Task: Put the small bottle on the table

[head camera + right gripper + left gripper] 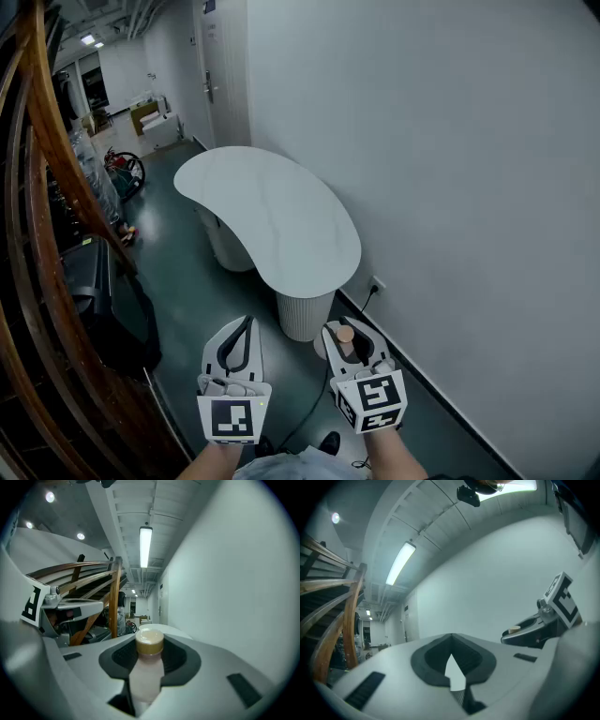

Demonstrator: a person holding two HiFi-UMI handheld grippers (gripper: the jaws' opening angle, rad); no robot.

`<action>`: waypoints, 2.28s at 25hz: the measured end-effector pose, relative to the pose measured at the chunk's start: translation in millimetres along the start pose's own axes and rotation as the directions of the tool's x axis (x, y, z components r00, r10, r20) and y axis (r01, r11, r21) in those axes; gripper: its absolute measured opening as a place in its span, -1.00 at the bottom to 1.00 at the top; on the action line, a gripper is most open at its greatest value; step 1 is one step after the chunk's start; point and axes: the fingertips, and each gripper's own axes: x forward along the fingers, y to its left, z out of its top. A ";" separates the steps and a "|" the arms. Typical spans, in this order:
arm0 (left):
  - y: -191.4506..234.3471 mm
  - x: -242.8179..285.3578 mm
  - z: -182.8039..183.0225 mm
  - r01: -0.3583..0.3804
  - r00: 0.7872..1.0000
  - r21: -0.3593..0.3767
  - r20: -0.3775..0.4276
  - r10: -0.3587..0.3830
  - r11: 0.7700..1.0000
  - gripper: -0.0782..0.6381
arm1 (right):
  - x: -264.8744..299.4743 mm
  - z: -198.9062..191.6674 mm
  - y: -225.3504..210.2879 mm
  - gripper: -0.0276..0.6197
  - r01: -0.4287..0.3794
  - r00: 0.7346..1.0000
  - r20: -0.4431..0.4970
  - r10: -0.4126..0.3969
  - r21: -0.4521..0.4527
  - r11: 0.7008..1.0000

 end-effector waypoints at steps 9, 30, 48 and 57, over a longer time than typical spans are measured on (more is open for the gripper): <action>-11.0 4.5 -0.2 -0.009 1.000 0.007 -0.011 0.009 1.000 -0.78 | -4.5 1.6 -11.0 -0.56 -0.013 1.000 0.014 0.012 0.012 1.000; -18.4 39.5 -26.4 -0.092 0.994 0.014 -0.061 0.093 0.996 -0.78 | 33.2 -13.5 -49.8 -0.56 -0.102 0.994 -0.034 0.102 -0.004 0.995; 80.3 178.0 -65.7 0.015 0.999 0.011 -0.036 -0.015 1.000 -0.78 | 192.5 20.3 -69.7 -0.56 0.002 1.000 -0.007 -0.002 -0.026 1.000; 81.1 214.6 -76.9 0.056 0.998 -0.011 -0.034 -0.056 0.998 -0.78 | 222.2 17.2 -89.9 -0.56 0.030 0.999 -0.032 -0.031 -0.019 0.999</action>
